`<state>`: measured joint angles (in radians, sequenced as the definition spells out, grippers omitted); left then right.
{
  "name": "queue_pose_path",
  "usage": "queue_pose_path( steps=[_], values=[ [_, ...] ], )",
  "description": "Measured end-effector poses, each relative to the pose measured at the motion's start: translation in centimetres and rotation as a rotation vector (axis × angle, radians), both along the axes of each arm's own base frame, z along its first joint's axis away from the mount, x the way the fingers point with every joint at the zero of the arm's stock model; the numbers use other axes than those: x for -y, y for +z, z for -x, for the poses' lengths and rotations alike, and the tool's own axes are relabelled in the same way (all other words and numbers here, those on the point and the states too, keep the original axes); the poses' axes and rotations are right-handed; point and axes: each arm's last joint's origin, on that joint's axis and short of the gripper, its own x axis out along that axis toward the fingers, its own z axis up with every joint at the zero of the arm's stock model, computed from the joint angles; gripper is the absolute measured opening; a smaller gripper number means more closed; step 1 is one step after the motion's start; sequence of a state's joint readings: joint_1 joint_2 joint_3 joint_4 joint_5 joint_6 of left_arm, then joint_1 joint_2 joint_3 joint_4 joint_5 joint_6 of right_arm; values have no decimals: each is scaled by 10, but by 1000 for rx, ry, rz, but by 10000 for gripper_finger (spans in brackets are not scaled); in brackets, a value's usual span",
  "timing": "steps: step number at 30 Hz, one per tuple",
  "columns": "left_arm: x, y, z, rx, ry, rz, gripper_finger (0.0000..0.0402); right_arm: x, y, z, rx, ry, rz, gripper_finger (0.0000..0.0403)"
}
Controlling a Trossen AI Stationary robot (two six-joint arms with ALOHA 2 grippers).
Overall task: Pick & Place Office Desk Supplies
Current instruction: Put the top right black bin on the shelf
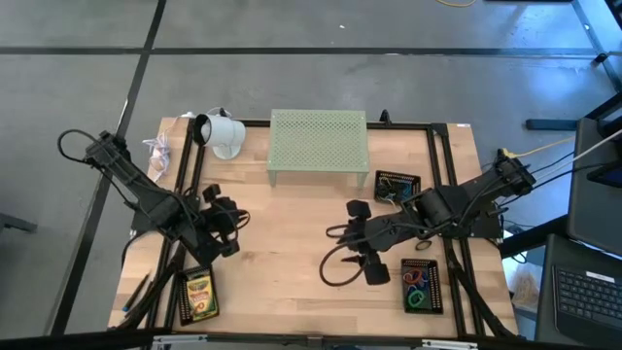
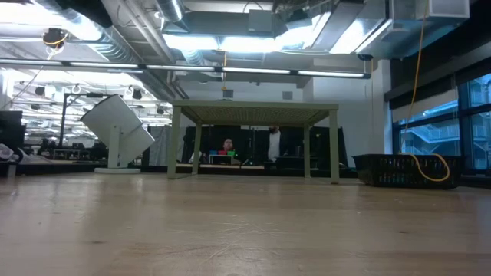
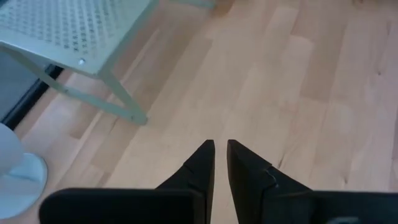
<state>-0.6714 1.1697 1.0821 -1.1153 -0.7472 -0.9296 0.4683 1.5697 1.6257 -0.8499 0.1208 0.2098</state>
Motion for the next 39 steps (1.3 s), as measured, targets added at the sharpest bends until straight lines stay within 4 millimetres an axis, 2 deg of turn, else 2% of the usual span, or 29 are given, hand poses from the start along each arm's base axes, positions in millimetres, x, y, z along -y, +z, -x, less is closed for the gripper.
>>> queue_pose_path(
  steps=[6,10,14,20,24,32,39],
  values=[
    [-6,6,1,74,34,-76,36,3,5,7,18,23,8,199],
    [-10,12,7,99,28,-76,38,10,1,21,10,22,26,199],
    [-15,18,13,120,16,-73,35,22,-4,39,55,-71,26,199],
    [-22,24,22,153,4,-84,34,40,-22,67,179,-124,-37,199],
    [-31,19,32,182,32,-94,34,55,-38,81,244,-159,-62,200],
    [-51,4,47,277,87,-55,33,86,-68,89,284,-276,-65,200],
    [-61,-5,53,327,-6,-44,33,105,-87,105,287,-297,-103,200]
  ],
)
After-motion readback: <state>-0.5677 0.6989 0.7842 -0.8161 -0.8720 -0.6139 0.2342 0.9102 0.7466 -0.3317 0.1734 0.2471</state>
